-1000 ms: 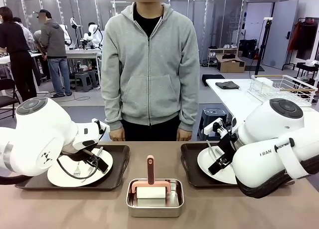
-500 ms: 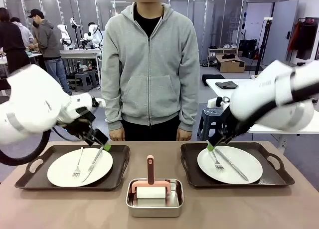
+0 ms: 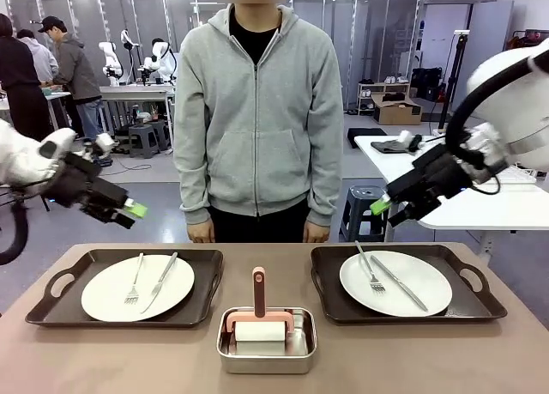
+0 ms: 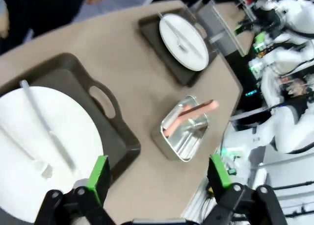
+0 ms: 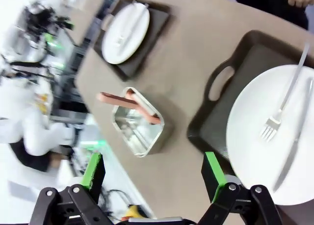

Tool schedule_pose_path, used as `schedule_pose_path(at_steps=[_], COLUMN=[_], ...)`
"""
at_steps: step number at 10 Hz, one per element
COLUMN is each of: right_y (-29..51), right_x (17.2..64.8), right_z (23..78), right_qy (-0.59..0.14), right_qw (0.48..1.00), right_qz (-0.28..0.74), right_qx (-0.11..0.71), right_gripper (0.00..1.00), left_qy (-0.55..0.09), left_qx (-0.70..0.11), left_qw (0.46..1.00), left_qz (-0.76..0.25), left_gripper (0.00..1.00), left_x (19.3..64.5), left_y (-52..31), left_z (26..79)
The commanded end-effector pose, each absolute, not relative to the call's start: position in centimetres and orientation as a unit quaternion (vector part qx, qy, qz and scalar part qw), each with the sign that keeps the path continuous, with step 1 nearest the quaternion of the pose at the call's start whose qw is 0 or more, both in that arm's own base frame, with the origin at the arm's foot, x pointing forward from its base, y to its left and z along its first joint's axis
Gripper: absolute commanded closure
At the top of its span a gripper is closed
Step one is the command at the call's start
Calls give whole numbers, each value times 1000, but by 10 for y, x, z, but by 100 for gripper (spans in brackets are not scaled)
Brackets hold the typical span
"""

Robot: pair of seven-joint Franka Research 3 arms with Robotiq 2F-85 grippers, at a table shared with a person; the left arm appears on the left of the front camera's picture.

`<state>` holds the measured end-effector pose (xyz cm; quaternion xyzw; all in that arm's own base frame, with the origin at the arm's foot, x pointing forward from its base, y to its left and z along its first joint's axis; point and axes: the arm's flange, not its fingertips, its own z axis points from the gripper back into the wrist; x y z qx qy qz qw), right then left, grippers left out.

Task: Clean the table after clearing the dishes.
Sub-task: When the left (or right) Handle tray is removed, use the left hand (or right hand) to clean the left (or right) side of the table with the Lint Roller.

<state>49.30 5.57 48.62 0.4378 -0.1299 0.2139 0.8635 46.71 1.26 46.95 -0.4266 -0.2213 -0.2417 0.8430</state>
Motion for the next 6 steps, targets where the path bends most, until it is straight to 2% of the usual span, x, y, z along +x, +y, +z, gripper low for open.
schedule_pose_path(at_steps=[1, 4, 6], right_y=[14, -86, -156], right_x=[501, 477, 465], right_z=[476, 473, 460], right_qy=[-113, -116, -121], right_qw=[836, 800, 812], right_qz=[149, 94, 48], right_qx=[516, 581, 569], right_gripper=[0, 0, 0], left_qy=[-229, -250, -267], left_qx=[-496, -551, -549], left_qw=[816, 785, 786], left_qz=[-191, -134, -99], left_gripper=[0, 0, 0], left_x=[468, 438, 417], left_y=[56, 149, 206], left_z=[459, 456, 456])
